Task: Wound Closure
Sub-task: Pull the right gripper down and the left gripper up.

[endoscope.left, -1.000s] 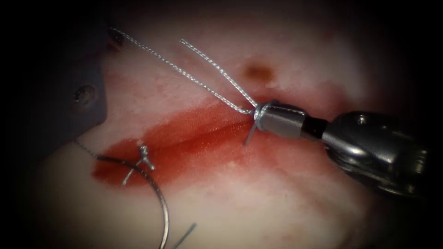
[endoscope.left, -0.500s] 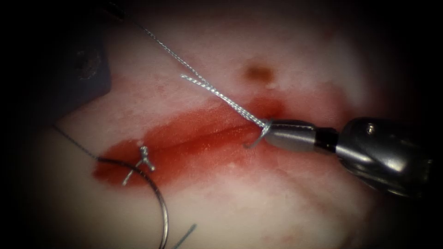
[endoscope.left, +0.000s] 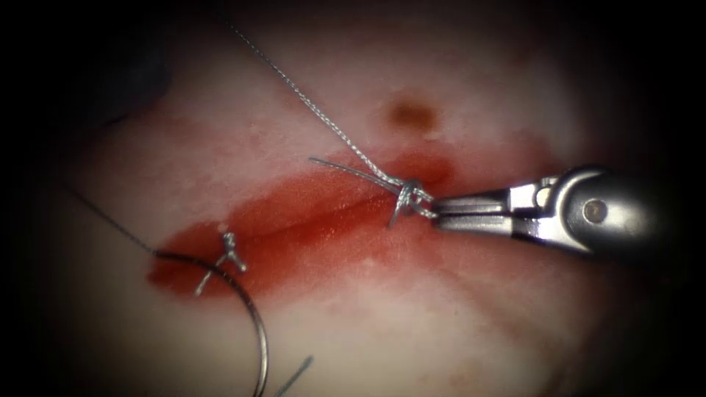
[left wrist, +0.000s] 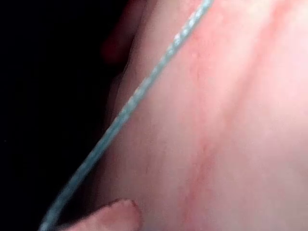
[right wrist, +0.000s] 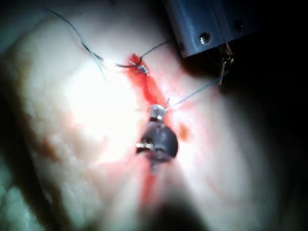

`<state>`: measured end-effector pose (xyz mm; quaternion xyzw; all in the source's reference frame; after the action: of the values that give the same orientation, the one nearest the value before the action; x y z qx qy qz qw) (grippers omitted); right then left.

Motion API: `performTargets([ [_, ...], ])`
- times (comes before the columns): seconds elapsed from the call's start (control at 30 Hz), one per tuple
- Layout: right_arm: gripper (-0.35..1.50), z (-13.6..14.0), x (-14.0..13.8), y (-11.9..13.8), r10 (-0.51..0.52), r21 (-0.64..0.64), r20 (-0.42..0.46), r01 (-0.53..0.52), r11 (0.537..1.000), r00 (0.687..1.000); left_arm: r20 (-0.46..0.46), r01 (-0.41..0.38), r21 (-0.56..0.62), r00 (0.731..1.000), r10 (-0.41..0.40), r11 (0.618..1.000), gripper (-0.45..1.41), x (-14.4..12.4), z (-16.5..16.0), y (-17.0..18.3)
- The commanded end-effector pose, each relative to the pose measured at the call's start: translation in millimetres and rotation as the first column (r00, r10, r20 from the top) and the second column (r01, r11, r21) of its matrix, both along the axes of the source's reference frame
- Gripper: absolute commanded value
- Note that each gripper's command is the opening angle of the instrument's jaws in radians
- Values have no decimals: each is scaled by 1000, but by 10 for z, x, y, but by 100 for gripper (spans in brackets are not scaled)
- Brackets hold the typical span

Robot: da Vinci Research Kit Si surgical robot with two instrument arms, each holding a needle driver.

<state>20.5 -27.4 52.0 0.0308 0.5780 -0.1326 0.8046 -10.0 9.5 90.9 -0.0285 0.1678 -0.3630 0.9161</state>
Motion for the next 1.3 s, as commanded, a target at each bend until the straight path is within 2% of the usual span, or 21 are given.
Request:
performTargets([
  [0.03,-35,-8,18,12,-79,-80,20,80,994,997,-1,11,-7,1000,-11,1000,-45,0,-4,14],
  [0.13,-35,-14,25,12,-226,-180,76,236,955,971,-7,29,-18,1000,-30,999,-45,3,-3,16],
  [0.33,-35,-28,37,12,-346,-190,86,356,915,934,-17,34,-21,999,-35,999,-45,5,-2,18],
  [0.43,-35,-35,45,6,-422,-211,97,433,877,902,-23,34,-26,999,-34,999,-45,5,0,19],
  [0.47,-35,-38,48,0,-481,-237,108,492,838,870,-31,34,-28,999,-35,999,-45,5,0,19],
  [0.5,-35,-38,48,0,-481,-237,108,492,838,870,-31,34,-28,999,-35,999,-45,5,0,19],
  [0.57,-35,-39,50,-8,-545,-279,133,559,781,828,-33,35,-26,999,-36,999,-45,4,1,19],
  [0.67,-35,-37,54,-17,-626,-350,241,668,657,742,-31,43,-32,999,-44,999,-45,3,2,20],
  [0.73,-35,-35,59,-20,-652,-309,329,730,610,683,-28,52,-35,998,-53,998,-45,2,2,21],
  [0.77,-35,-34,60,-21,-661,-303,345,746,593,666,-28,60,-38,998,-61,997,-45,2,2,21],
  [0.8,-35,-34,62,-22,-662,-298,353,750,591,662,-26,71,-39,997,-72,997,-45,2,3,22],
  [1.0,-35,-34,66,-25,-669,-313,351,755,576,656,-17,104,-49,994,-105,993,-45,5,9,23],
  [1.13,-35,-34,62,-29,-704,-316,376,798,514,603,-23,123,-53,992,-124,991,-45,9,11,21],
  [1.2,-35,-34,61,-33,-728,-312,389,824,473,565,-27,133,-54,991,-135,990,-45,10,11,21],
  [1.3,-35,-34,61,-40,-757,-281,396,854,438,519,-33,150,-56,988,-152,987,-45,12,11,21],
])
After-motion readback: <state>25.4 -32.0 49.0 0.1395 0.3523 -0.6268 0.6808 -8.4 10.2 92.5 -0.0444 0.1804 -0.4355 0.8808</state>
